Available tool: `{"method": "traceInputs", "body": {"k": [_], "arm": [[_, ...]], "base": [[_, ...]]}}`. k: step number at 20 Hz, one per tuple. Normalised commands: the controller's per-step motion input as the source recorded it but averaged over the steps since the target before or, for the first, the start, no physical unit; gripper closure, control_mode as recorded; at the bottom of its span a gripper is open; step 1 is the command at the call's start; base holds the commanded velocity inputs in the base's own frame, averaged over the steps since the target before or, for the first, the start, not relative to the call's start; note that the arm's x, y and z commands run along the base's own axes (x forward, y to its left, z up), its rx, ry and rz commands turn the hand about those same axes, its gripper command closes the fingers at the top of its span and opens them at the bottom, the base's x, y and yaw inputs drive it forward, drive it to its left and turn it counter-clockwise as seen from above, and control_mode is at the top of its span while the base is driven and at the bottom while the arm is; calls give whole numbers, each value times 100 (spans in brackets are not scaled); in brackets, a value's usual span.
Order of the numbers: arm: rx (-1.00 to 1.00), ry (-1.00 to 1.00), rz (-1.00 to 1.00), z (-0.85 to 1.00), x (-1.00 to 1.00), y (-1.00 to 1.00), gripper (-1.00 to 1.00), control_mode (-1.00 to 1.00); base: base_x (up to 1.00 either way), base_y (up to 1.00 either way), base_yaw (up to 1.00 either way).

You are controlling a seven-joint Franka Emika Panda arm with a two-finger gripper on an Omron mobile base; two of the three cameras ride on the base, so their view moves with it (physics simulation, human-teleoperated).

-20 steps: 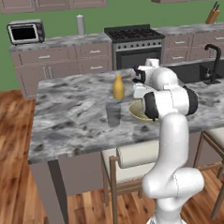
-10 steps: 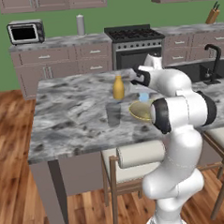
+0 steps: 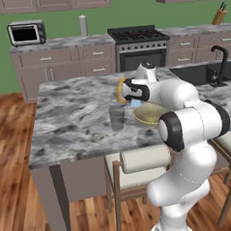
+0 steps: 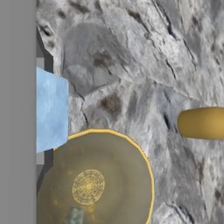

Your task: There are two ice cubes in the ice bowl. Place both ice cubes in the glass cup.

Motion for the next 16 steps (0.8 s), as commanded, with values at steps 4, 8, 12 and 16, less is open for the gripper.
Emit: {"method": "traceInputs", "body": {"k": [4, 8, 12, 16], "arm": [[0, 1, 0, 7, 0, 9, 100, -100], [0, 0, 0, 0, 0, 2, 100, -100], [3, 4, 0, 3, 3, 11, 100, -100], [0, 22, 0, 0, 14, 51, 100, -100]], "base": [[0, 0, 0], [0, 0, 0], [0, 0, 0], [0, 0, 0]]}}
